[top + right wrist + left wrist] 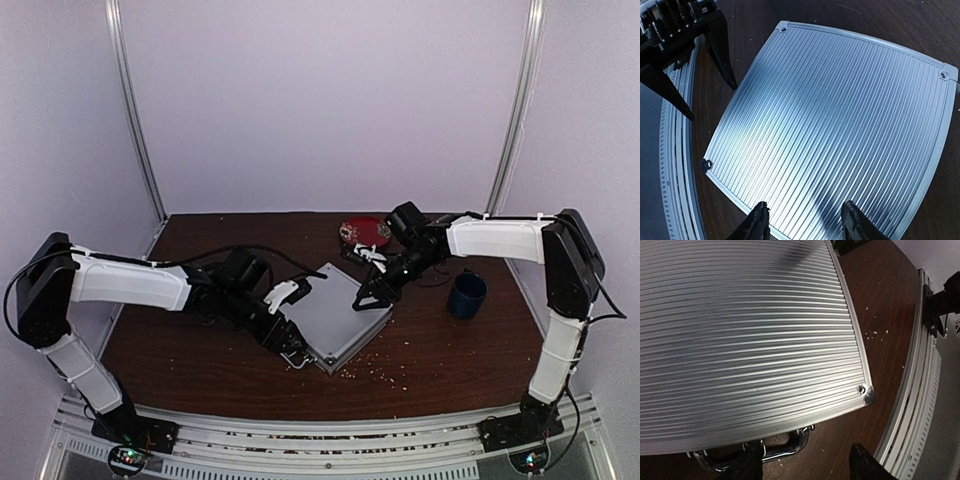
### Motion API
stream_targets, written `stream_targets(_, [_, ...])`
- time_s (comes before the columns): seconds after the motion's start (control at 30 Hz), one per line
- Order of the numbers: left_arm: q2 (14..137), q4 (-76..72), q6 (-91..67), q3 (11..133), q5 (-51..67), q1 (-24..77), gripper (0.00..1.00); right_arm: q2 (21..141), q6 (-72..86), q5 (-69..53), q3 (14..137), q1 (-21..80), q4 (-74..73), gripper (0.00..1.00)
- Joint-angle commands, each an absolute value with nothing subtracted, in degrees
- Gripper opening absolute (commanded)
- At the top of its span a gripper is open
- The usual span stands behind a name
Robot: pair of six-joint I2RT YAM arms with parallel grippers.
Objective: Pack up texas hold em set
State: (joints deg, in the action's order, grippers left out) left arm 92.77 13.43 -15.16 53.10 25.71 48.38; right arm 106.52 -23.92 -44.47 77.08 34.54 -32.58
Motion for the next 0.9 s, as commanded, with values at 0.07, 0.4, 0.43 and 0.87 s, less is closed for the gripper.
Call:
stream_targets(0.07, [88.6,13.3,-15.1,51.5,23.5,48.5,0.61,106.6,-24.2,-42.6,77.3,35.8,-32.7,0.48])
stream_targets(0.4, [93.9,11.1,-14.4,50.6,21.6,48.5,0.69,109.1,-24.4,-42.2,78.7,40.8,-33.7,0.44])
stream_targets(0.43, [94.8,10.8,-14.2,50.8,21.9,48.5,0.69,109.7,-24.3,-41.9,78.7,41.1,-33.8,0.44])
stream_targets(0.87, [100.8,9.6,-11.6,52.7,26.7,48.5,0.66,114.4,-24.3,-40.0,79.7,42.1,-35.1,0.42])
